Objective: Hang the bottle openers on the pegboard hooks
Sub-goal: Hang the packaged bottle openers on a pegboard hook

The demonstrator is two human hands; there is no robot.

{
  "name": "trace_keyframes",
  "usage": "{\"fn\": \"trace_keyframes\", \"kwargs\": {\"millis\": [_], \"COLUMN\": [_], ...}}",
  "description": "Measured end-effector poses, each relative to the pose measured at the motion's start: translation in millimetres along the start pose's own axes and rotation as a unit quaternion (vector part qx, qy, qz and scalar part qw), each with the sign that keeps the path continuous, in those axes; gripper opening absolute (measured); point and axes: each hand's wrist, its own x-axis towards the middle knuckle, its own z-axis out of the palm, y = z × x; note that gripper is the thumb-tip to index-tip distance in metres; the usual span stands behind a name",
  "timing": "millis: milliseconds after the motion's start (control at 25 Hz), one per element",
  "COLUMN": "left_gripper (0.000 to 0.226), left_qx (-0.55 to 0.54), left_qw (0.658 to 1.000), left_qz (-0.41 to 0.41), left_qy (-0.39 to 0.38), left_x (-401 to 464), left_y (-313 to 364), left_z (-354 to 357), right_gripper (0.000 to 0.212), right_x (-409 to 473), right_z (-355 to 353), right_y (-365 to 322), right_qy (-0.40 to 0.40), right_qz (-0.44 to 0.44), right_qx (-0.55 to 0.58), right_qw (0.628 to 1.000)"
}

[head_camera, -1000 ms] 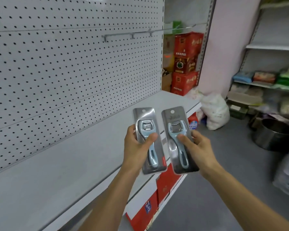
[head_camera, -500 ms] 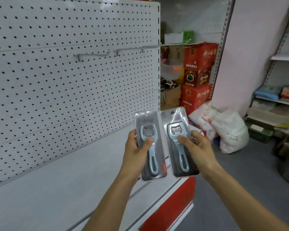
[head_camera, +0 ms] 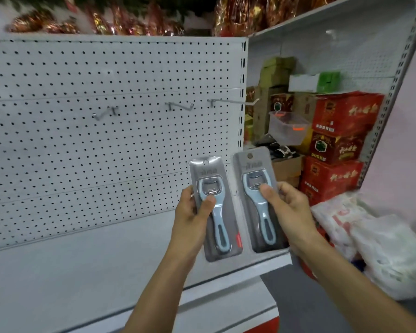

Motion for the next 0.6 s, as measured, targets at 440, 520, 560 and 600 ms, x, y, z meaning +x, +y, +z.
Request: {"fn": "trace_keyframes", "kwargs": {"millis": [440, 520, 560, 600], "left_gripper": [0.047, 0.046, 0.047, 0.047], "left_qx": [0.011, 0.012, 0.012, 0.012], "left_qw": [0.995, 0.994, 0.993, 0.993], "left_qz": [0.078, 0.087, 0.092, 0.094], "left_qy": [0.056, 0.063, 0.068, 0.072], "left_x": [47, 51, 54, 56], "left_y": [43, 45, 45, 44], "left_z": [63, 64, 64, 65], "right_gripper": [0.018, 0.015, 0.013, 0.011], "right_x": [102, 110, 113, 117], "right_z": [-27, -23, -21, -19], "right_y": [-51, -52, -51, -50], "right_qy": [-0.039, -0.055, -0.060, -0.062], "right_qz": [-0.072, -0.071, -0.069, -0.065], "right_qx": [0.054, 0.050, 0.049, 0.046], "right_qw": [0.995, 0.995, 0.995, 0.995]}}
